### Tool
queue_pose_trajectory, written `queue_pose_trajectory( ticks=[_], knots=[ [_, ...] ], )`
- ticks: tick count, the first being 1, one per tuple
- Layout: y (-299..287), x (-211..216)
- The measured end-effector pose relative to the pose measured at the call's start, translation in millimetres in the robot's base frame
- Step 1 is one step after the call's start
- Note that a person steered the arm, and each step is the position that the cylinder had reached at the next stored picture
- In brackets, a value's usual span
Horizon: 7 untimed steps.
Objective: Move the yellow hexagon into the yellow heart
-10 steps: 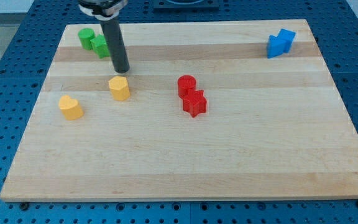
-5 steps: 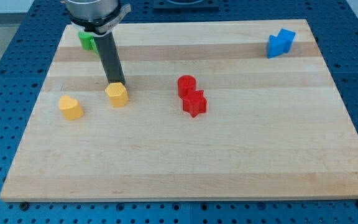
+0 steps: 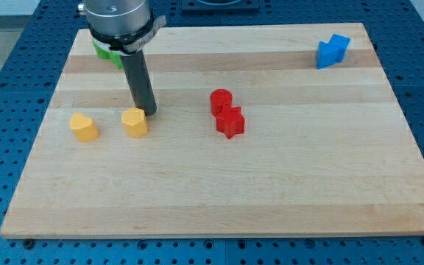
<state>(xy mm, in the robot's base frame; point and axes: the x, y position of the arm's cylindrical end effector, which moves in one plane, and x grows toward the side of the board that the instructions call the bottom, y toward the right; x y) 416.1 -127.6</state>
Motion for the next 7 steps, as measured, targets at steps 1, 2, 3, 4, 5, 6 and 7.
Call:
queue_pose_trajectory(
  ticks=[1,2,3,4,5,6,7],
  knots=[
    [-11.4,-5.2],
    [13.5,-6.2],
    [17.8,-6.2],
    [20.5,-2.6],
    [20.5,28.5],
    [6.5,27.7],
    [-29.3,26.2]
  ],
)
